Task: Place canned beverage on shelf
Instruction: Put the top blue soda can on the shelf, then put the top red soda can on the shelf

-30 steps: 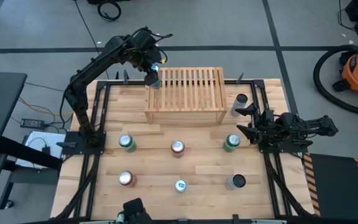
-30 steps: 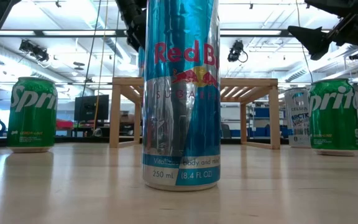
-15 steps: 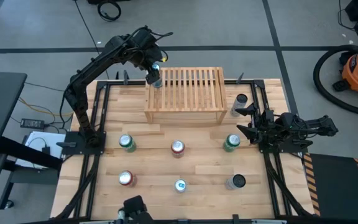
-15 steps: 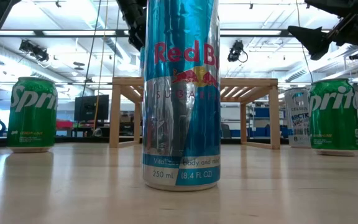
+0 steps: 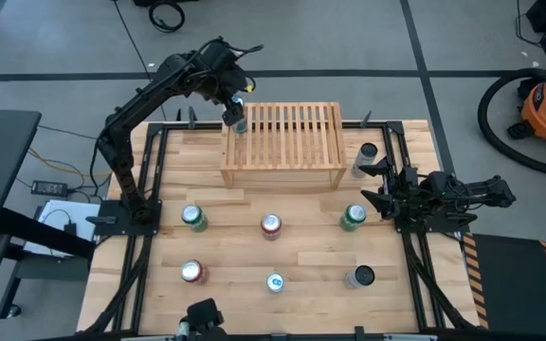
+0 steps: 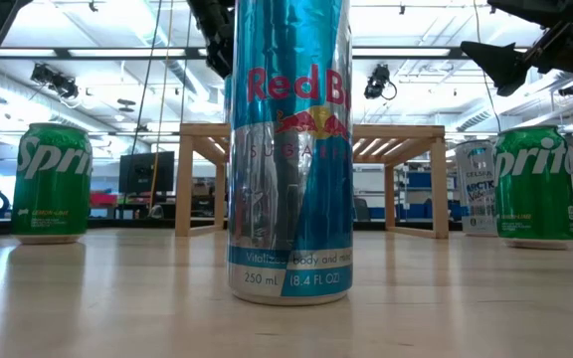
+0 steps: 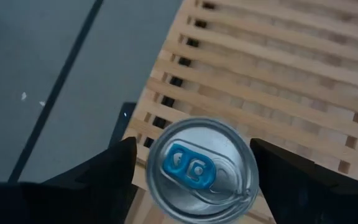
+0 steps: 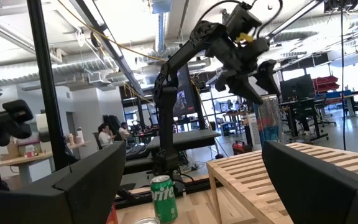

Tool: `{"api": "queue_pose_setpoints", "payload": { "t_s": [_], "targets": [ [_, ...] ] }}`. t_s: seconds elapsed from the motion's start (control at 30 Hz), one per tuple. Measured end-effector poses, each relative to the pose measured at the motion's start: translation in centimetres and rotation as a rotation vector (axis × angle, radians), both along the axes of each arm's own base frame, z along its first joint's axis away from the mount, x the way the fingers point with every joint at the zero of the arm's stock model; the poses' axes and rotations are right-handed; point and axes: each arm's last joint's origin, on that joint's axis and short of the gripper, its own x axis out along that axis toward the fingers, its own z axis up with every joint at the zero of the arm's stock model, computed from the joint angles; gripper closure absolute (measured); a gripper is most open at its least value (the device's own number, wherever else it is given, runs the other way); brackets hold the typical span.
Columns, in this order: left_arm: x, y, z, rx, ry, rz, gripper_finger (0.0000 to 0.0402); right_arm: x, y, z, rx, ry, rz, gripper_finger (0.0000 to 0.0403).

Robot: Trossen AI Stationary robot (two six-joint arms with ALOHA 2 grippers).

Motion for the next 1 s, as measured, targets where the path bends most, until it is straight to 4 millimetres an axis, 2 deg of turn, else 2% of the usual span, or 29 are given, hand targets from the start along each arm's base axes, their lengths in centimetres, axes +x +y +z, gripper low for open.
{"api": "queue_pose_setpoints", "payload": {
  "t_s": [0.2, 0.4, 0.67, 1.0],
  "targets": [
    [-0.3, -0.9, 2.4, 0.052, -0.062, -0.018, 0.0088, 0.0, 0.0, 0.0, 0.0, 0.0, 0.0, 0.0016],
    [-0.1, -2.3, 3.6, 0.056, -0.076, -0.05, 0.0088, 0.0, 0.0, 0.0, 0.0, 0.0, 0.0, 0.0016],
    [1.0, -5.6, 4.1, 0.037, -0.074, -0.139, 0.0088, 0.0, 0.0, 0.0, 0.0, 0.0, 0.0, 0.0016],
    [2.4, -10.9, 3.4, -0.077, 0.006, -0.229, 0.0088, 0.0, 0.0, 0.0, 0.0, 0.0, 0.0, 0.0016]
  ]
}}
